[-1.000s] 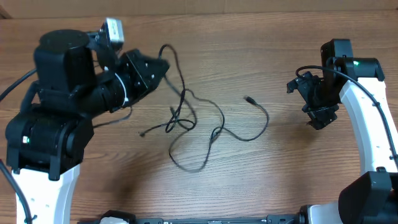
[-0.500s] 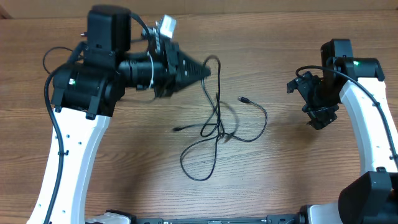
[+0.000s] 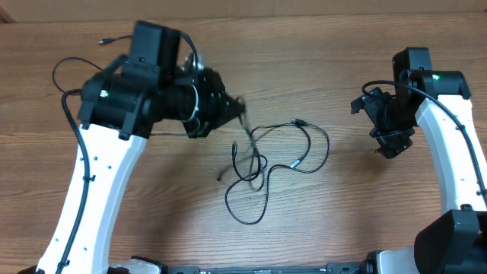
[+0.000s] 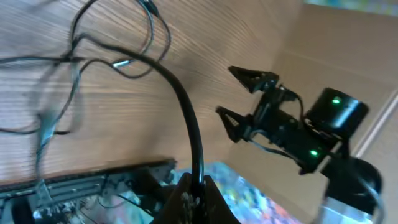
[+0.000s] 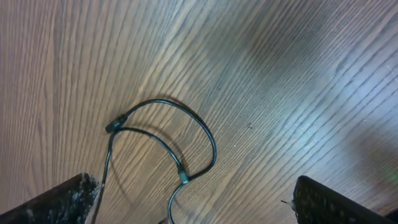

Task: Untangle cables

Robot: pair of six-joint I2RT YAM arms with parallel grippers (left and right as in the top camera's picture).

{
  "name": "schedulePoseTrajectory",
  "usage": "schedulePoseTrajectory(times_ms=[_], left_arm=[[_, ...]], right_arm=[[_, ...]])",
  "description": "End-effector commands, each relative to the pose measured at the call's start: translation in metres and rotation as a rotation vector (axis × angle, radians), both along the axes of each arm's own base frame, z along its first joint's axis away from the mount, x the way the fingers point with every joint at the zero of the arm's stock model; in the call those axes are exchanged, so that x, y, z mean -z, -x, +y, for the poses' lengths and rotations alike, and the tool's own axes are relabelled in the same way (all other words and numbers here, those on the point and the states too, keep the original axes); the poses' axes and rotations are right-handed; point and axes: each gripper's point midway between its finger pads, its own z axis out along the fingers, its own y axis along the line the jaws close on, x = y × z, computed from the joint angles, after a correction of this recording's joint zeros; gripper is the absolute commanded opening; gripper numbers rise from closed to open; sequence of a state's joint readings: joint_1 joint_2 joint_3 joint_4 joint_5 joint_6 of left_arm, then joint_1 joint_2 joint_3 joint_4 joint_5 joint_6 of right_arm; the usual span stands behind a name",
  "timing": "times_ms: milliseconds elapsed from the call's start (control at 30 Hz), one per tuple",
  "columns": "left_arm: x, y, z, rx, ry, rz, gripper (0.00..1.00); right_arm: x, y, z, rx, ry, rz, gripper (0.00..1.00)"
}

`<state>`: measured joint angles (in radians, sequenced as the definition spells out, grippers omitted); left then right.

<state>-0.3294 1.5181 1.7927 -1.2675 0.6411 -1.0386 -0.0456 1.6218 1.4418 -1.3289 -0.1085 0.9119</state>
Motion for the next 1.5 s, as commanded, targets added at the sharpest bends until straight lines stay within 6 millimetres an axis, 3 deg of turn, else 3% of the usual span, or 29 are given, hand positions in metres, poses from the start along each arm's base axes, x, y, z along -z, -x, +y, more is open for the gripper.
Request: schedulePoseTrajectory(times_ms=[0,67,100,133,200,500,600,633,733,800,833,933,1000,1167,1300,1400,1467], left_arm=[[-0.029,0.001,-0.024,0.118,0.139,-0.097,0.04],[-0.076,0.012,-0.046,0.298,0.383,-0.193,0.04],[-0.125,0.023,-0.055,0.479,0.568,-0.366,0.04],[-0.157,0.033,-0.057,0.614,0.653,-0.533,0.04],[-0.175,0.042,-0.057,0.701,0.684,-0.659,0.04],[-0.219,0.054,-0.06,0.718,0.731,-0.795,0.04],[-0.224,0.058,-0.059,0.755,0.723,-0.907,0.04],[-0.22,0.057,-0.059,0.766,0.714,-0.93,0.04],[-0.184,0.046,-0.065,0.727,0.667,-0.81,0.04],[-0.143,0.028,-0.066,0.615,0.552,-0.692,0.04],[-0.111,0.014,-0.062,0.517,0.416,-0.622,0.04],[-0.024,-0.017,-0.021,0.236,-0.056,-0.414,0.04],[0.006,-0.02,0.008,0.142,-0.278,-0.342,0.04],[0.018,-0.026,0.041,0.051,-0.475,-0.342,0.04],[0.017,-0.027,0.093,-0.087,-0.721,-0.328,0.04],[0.014,-0.011,0.148,-0.26,-0.961,-0.246,0.04],[0.013,0.0,0.169,-0.327,-1.057,-0.201,0.04]], right_arm=[[-0.008,-0.004,0.0,-0.002,-0.003,-0.027,1.0],[-0.008,-0.004,0.0,-0.002,-0.003,-0.027,1.0],[-0.008,-0.004,0.0,-0.002,-0.003,-0.027,1.0],[-0.008,-0.004,0.0,-0.003,-0.003,-0.027,1.0],[-0.008,-0.004,0.0,-0.002,-0.003,-0.027,1.0],[-0.008,-0.004,0.0,-0.002,-0.003,-0.027,1.0],[-0.008,-0.004,0.0,-0.002,-0.003,-0.027,1.0],[-0.008,-0.004,0.0,-0.002,-0.003,-0.027,1.0],[-0.008,-0.004,0.0,-0.002,-0.003,-0.027,1.0],[-0.008,-0.004,0.0,-0.002,-0.003,-0.027,1.0],[-0.008,-0.004,0.0,-0.002,-0.003,-0.027,1.0],[-0.008,-0.004,0.0,-0.002,-0.003,-0.027,1.0],[-0.008,-0.004,0.0,-0.002,-0.003,-0.027,1.0],[-0.008,-0.004,0.0,-0.002,-0.003,-0.027,1.0],[-0.008,-0.004,0.0,-0.002,-0.003,-0.027,1.0],[-0.008,-0.004,0.0,-0.002,-0.003,-0.027,1.0],[-0.008,-0.004,0.0,-0.003,-0.003,-0.027,1.0]])
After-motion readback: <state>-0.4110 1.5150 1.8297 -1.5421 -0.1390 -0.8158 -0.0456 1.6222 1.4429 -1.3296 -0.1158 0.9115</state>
